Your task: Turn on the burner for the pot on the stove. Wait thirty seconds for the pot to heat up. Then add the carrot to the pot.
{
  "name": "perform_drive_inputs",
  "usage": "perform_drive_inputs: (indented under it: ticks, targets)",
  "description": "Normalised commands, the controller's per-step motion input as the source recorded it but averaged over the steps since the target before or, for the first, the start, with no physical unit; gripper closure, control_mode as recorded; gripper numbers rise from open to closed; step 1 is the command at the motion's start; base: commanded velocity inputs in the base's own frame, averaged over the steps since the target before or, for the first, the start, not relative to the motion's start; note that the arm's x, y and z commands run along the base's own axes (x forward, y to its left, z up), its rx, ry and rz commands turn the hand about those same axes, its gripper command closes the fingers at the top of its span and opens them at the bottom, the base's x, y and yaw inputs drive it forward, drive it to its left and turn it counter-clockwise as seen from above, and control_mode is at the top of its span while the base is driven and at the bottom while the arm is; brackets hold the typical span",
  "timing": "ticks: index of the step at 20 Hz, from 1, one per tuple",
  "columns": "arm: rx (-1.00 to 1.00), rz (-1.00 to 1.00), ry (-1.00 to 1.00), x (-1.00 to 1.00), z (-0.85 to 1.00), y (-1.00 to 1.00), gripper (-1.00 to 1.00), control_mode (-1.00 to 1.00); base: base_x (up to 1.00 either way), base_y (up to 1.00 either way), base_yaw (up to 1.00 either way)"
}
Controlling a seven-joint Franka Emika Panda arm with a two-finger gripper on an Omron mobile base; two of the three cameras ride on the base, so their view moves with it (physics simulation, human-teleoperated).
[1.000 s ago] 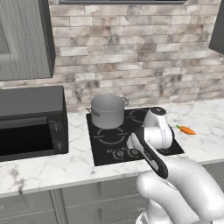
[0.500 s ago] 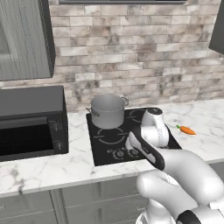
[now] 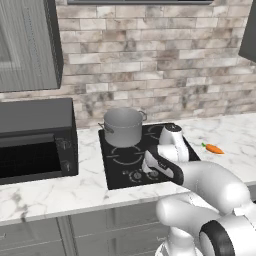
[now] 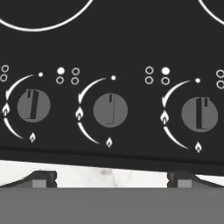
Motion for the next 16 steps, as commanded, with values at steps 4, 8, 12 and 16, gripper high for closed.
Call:
perform_drive_inputs:
  ticks: [4,8,12,16]
  targets:
    - [0.00,0.00,-0.01,0.03,-0.32,0.00,-1.00,-1.00,0.00,0.00,0.00]
    - [0.00,0.00,-0.03,0.06,-0.29,0.01,-1.00,-1.00,0.00,0.00,0.00]
    - [0.00,0.00,-0.04,0.09,-0.27,0.00,-1.00,-1.00,0.00,0.00,0.00]
    - [0.00,0.00,-0.04,0.07,-0.27,0.01,-1.00,-1.00,0.00,0.00,0.00]
